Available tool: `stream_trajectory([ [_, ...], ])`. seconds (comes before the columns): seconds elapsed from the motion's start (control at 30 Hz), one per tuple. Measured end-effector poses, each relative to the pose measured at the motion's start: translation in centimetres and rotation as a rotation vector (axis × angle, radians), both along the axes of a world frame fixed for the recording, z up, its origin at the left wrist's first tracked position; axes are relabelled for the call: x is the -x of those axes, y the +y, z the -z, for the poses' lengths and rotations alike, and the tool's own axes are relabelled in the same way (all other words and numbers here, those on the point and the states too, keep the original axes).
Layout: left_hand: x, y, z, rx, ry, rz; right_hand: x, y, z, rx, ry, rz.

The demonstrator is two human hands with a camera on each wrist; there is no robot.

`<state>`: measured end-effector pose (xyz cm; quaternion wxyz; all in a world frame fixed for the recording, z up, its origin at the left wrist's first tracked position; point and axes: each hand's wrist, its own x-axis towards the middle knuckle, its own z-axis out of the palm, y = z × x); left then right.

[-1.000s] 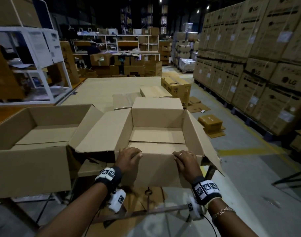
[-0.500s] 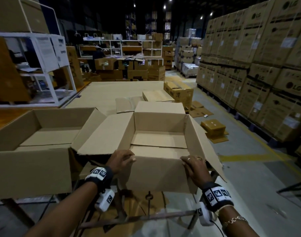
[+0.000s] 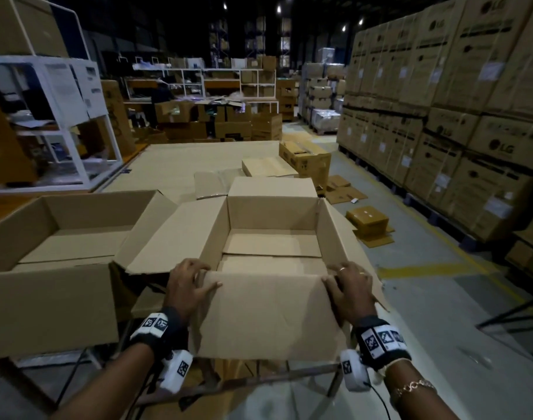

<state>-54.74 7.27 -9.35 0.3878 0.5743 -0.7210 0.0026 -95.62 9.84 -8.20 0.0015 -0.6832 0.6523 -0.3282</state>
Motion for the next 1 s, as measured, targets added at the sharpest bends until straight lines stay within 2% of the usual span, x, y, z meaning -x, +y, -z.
stream_trajectory([
  [0.1,-0.7,1.1,0.2,-0.048,-0.043,-0.170,0.9,1.1,-0.1,0.041,-0.069,0.165],
  [0.17,-0.5,2.0,0.1,-0.125,-0.049,-0.246,0.9,2.2,0.2,0.046,-0.118,0.200],
  [0.33,-0.4,2.7,0.5,-0.365,0.053,-0.296,0.3,3.3,1.7,-0.072,-0.271,0.159],
  [0.4,-0.5,2.5,0.2,-0.407,0.164,-0.275,0.3,3.1,1.4,-0.102,-0.356,0.128],
  [0.5,-0.2,2.7,-1.2,-0.369,0.286,-0.282,0.3,2.8,1.2,-0.146,-0.429,0.142],
  [0.63,-0.4,2.0,-2.6,-0.262,0.240,-0.289,0.2,2.2,0.2,-0.097,-0.458,0.112],
  [0.73,-0.6,0.8,-3.9,-0.176,0.231,-0.268,0.9,1.4,-1.6,-0.030,-0.564,0.143],
  [0.8,-0.8,-0.1,-5.0,-0.112,0.161,-0.234,2.0,0.5,-2.8,0.034,-0.617,0.178],
  [0.9,-1.2,-1.7,-6.5,-0.047,0.078,-0.180,4.0,-1.5,-5.2,0.208,-0.540,0.144],
  [1.0,-1.0,-2.9,-9.1,0.042,-0.013,-0.178,5.1,-3.8,-8.7,0.290,-0.312,0.090],
])
